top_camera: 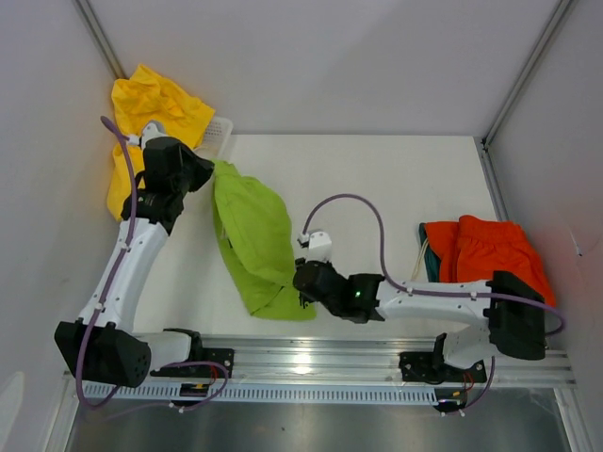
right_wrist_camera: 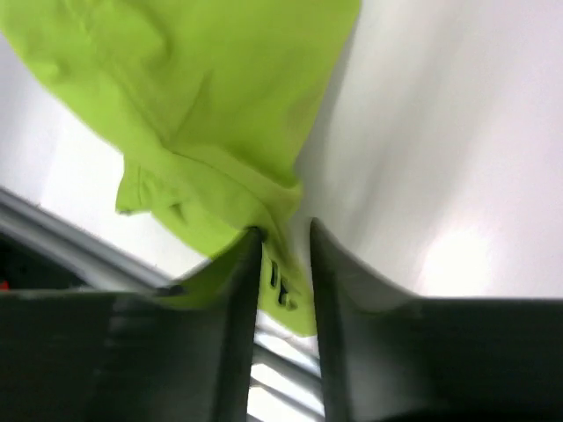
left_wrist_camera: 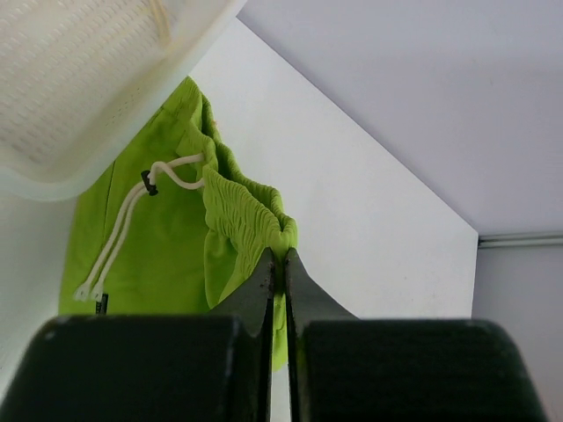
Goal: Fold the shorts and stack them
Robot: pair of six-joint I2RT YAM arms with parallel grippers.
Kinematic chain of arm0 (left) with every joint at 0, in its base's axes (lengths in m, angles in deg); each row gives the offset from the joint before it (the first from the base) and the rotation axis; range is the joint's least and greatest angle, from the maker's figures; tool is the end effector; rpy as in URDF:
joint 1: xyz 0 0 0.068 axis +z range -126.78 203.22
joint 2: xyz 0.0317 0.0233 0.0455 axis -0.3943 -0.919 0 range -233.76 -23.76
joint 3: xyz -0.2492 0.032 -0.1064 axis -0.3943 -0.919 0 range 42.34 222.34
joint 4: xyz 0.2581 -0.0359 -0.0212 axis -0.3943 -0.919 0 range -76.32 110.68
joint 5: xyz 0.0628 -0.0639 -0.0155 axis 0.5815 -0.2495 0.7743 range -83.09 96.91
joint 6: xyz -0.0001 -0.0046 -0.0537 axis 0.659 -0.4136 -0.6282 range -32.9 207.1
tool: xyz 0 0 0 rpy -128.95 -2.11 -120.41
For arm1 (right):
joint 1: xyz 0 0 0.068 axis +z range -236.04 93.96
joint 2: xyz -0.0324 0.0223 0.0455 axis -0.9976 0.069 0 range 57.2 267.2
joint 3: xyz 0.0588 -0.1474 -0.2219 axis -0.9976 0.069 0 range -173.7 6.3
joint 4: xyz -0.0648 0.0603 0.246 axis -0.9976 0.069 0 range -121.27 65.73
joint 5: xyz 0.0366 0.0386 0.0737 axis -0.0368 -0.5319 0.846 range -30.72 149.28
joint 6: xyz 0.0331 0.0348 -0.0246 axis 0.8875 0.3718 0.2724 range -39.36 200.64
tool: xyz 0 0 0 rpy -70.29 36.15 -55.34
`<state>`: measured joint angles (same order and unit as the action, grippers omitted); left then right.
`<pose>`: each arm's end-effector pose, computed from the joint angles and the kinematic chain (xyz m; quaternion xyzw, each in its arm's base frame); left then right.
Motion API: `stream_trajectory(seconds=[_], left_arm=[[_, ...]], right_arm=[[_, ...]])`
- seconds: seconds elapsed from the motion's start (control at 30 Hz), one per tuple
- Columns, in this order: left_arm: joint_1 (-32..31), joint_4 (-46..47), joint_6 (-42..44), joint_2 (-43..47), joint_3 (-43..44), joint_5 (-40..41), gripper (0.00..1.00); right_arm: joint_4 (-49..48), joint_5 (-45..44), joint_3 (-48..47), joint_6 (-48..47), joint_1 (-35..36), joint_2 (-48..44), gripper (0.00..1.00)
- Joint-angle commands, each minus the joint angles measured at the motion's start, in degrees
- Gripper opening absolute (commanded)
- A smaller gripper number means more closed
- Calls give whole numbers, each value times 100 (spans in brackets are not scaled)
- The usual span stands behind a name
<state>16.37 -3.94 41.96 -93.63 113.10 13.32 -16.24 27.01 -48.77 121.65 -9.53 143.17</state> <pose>0.2717 -0.0288 0.3811 -0.3031 0.7798 -0.1971 0.5111 0.0919 0.3017 0.2276 -0.1722 0.8799 0.1745 0.4071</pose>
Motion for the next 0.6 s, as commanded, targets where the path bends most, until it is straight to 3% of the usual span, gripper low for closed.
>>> stream_trajectory(seconds=[0.0,0.37,0.57], left_arm=[[52,98,208,202,175,53,0],[52,291,287,280,-63,44,0],[52,300,252,254,-28,9,0]], right_arm=[[-148,519,372,-648,-303,-353,36],[-2248,1205,1753,-138,-453,-423,52],[-3154,1671,2421,705,-252,-669,54]])
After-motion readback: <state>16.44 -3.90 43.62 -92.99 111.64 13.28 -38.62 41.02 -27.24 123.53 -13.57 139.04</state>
